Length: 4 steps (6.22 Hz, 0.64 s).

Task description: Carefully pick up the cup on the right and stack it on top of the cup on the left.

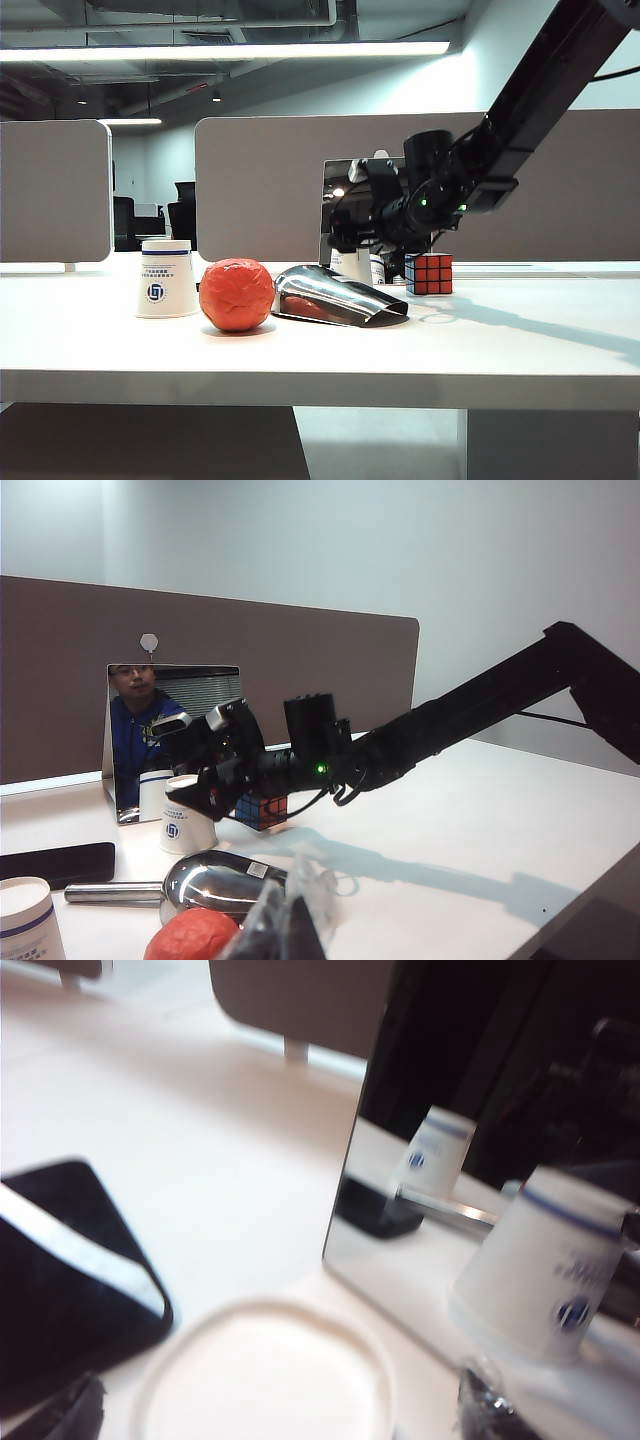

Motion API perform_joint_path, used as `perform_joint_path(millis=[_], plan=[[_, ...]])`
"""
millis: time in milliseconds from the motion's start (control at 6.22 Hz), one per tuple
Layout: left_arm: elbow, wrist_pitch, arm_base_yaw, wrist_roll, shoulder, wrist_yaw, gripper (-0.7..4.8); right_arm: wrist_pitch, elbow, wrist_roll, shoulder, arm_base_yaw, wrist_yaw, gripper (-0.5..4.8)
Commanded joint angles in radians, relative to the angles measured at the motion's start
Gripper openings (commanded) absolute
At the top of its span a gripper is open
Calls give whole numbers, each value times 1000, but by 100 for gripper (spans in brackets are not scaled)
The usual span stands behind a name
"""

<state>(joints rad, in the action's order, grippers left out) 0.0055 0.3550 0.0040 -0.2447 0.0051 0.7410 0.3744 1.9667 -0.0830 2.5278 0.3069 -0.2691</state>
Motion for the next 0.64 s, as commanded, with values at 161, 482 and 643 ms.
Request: perform_joint_path(millis=[161, 482, 643], plan=[[2, 9, 0, -2, 0, -3, -5, 22, 6, 5, 3, 4, -7, 479], [2, 8, 0, -2, 0, -3, -5, 26, 8, 4, 3, 4, 2, 479], [2, 8, 0, -2, 0, -3, -5, 27, 8, 4, 3, 4, 2, 458]])
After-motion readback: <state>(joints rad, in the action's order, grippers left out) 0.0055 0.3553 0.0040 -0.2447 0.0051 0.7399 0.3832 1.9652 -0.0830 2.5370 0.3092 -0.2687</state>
